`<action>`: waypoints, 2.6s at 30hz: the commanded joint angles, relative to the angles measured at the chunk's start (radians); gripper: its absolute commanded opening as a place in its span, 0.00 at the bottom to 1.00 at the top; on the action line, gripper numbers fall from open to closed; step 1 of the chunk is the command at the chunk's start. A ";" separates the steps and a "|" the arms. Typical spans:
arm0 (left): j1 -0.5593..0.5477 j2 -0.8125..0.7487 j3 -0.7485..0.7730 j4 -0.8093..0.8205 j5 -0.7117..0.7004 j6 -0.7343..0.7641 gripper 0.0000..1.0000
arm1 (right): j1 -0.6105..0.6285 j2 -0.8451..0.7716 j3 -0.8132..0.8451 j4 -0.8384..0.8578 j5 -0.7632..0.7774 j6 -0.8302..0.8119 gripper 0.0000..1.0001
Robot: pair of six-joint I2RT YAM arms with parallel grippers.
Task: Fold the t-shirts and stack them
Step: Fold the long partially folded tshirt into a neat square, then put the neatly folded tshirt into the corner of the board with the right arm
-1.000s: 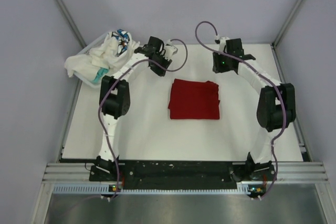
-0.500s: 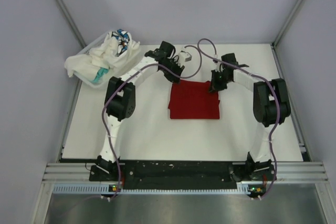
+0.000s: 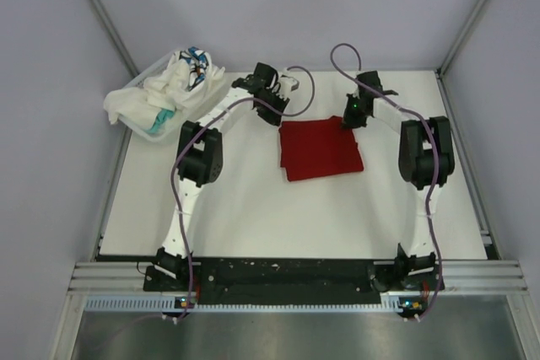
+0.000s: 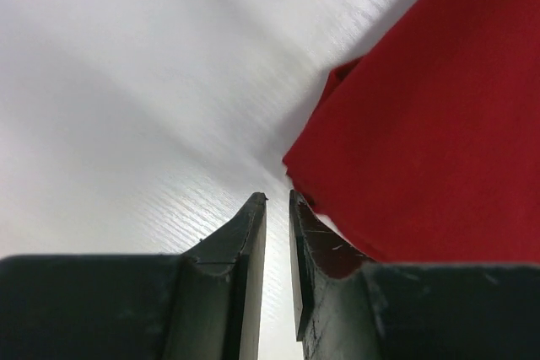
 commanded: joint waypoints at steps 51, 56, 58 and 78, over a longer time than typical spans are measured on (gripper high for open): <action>0.066 -0.496 -0.528 0.103 0.077 0.050 0.56 | -0.212 -0.220 -0.198 -0.050 -0.050 -0.346 0.00; 0.106 -0.554 -0.588 0.103 0.082 0.079 0.57 | -0.293 -0.221 -0.181 -0.062 0.100 -0.459 0.00; 0.119 -0.575 -0.608 0.103 0.080 0.091 0.57 | -0.319 -0.212 -0.163 -0.069 0.167 -0.505 0.00; 0.204 -0.652 -0.674 0.088 0.016 0.148 0.58 | -0.551 -0.083 0.055 -0.116 0.648 -0.493 0.39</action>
